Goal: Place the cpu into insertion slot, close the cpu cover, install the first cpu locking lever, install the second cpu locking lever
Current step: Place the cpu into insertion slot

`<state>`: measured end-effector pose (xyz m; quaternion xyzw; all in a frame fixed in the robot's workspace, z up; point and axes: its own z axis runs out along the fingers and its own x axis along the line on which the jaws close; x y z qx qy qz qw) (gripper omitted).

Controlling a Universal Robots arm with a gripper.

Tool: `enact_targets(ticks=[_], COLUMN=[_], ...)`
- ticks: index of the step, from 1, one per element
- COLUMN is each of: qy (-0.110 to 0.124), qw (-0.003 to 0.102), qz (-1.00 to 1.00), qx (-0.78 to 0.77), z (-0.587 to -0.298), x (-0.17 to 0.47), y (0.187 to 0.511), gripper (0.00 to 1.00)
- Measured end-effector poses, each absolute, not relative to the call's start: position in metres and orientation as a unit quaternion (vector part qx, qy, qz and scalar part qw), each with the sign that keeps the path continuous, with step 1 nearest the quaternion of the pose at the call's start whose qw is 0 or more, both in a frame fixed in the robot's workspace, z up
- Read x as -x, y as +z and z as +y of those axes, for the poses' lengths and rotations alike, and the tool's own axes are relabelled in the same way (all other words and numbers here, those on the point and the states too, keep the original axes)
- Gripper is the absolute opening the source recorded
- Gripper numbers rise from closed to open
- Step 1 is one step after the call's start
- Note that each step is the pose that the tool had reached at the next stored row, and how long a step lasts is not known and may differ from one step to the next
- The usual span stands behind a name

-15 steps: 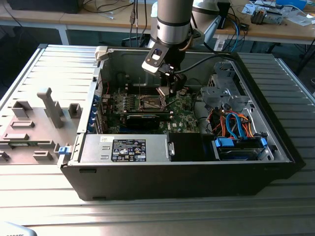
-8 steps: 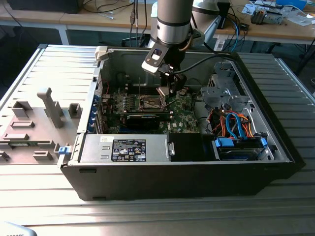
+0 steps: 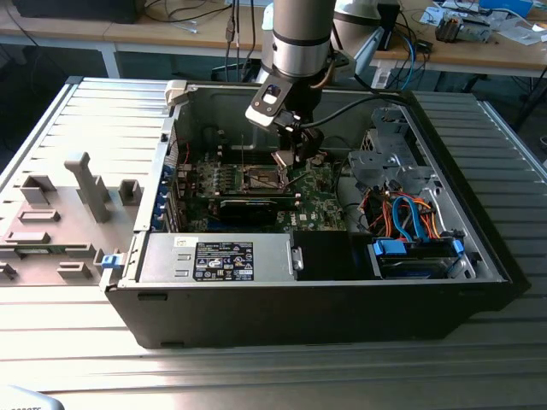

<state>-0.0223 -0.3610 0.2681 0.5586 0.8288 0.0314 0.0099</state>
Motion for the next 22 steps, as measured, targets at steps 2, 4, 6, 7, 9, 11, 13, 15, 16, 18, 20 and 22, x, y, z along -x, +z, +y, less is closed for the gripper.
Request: enact_targets(ticks=[2, 4, 6, 7, 9, 11, 13, 15, 16, 18, 20, 22], qy=[0.031, 0.031, 0.031, 0.031, 0.031, 0.031, 0.031, 0.031, 0.031, 0.031, 0.031, 0.031], qw=[0.01, 0.01, 0.01, 0.01, 0.01, 0.01, 0.01, 0.01, 0.01, 0.01, 0.01, 0.01], qz=[0.828, 0.828, 0.828, 0.828, 0.827, 0.827, 0.827, 0.826, 0.826, 0.825, 0.824, 0.823], qx=[-0.559, -0.56, -0.56, -0.56, -0.561, -0.561, -0.562, -0.563, -0.563, -0.565, -0.565, -0.567], z=[-0.361, -0.361, -0.361, -0.361, -0.361, -0.361, -0.361, -0.361, -0.361, -0.361, -0.361, -0.361], x=[0.0223, 0.0223, 0.0223, 0.0223, 0.0223, 0.0223, 0.0223, 0.0223, 0.0223, 0.0223, 0.0223, 0.0223], y=[0.268, 0.268, 0.268, 0.268, 0.268, 0.268, 0.268, 0.2679, 0.2679, 0.2679, 0.2678, 0.2678], gripper=[0.54, 0.54, 0.54, 0.54, 0.54, 0.54, 0.54, 0.54, 0.54, 0.54, 0.54, 0.54])
